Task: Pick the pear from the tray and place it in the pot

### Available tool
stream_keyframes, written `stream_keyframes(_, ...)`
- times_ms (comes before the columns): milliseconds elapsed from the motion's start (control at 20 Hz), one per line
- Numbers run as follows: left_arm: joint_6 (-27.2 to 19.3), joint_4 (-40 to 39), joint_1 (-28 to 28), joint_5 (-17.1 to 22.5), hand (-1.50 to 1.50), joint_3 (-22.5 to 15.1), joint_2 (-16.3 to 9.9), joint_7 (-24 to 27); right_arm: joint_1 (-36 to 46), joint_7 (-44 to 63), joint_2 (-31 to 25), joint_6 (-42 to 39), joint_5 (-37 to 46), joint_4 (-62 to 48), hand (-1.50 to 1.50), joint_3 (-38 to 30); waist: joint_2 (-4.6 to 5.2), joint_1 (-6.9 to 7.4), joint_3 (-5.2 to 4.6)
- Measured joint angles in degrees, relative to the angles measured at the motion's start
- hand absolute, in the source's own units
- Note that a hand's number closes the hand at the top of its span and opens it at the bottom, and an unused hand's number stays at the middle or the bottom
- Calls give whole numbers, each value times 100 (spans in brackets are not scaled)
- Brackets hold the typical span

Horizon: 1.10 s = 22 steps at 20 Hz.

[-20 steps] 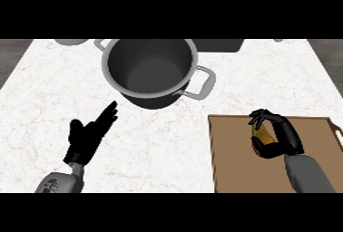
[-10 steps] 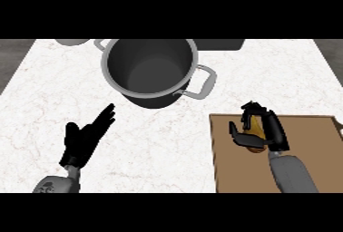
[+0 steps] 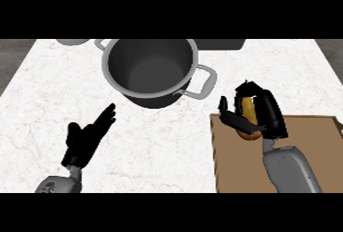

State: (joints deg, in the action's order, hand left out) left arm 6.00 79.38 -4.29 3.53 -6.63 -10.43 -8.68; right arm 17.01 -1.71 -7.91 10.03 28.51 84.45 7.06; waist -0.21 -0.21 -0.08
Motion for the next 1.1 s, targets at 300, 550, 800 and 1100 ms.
stream_keyframes(300,59,54,38,-28,0,10,55,-31,1062,1406,203,-263,684,138,150,213,11,46,3)
stream_keyframes(550,86,-110,-71,-77,0,35,108,36,2263,2174,350,-721,1008,-507,150,262,25,77,3)
stream_keyframes(800,127,-113,-83,-137,0,30,113,70,3263,2406,603,-808,1328,-1741,150,272,40,128,4)
stream_keyframes(1100,207,-64,-73,-154,0,13,119,97,4282,2501,746,-594,1609,-3359,150,521,67,229,3)
